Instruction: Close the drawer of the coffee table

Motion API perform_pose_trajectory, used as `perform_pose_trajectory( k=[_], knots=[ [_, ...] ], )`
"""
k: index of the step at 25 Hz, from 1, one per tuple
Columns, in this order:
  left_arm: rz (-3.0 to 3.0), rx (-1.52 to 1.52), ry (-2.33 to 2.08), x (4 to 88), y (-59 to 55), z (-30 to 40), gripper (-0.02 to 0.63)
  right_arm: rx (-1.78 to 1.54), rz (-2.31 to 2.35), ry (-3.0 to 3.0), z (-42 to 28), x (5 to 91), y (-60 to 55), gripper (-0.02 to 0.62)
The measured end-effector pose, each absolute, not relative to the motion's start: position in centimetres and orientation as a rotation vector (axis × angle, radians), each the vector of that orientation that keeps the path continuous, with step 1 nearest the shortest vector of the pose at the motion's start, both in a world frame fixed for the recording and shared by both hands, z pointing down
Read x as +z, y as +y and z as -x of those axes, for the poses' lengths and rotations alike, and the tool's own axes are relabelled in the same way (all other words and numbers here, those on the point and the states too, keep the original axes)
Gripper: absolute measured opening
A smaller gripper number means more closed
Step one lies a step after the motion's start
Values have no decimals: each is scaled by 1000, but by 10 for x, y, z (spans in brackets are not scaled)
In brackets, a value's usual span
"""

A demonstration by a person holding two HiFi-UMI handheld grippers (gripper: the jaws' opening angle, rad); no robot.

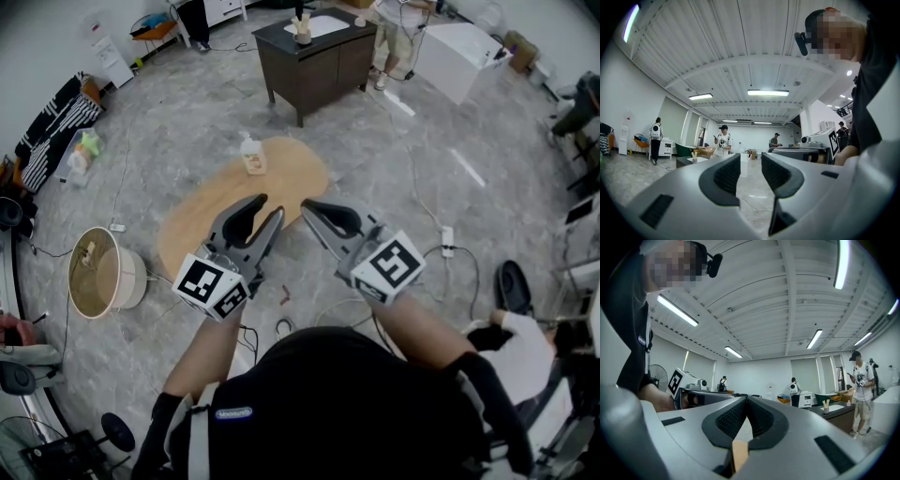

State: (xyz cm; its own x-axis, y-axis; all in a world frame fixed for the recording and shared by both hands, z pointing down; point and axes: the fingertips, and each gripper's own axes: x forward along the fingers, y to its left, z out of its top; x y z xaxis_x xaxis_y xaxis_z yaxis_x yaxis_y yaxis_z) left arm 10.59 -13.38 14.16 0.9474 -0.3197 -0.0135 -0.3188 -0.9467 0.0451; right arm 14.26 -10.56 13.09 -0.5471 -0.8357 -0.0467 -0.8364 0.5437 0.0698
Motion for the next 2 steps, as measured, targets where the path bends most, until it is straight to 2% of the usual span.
perform_pose_trajectory(
  k=[2],
  knots=[
    [-3055, -31, -509, 142, -134, -106, 138, 130, 1488, 2747, -142, 130, -105, 12]
  ],
)
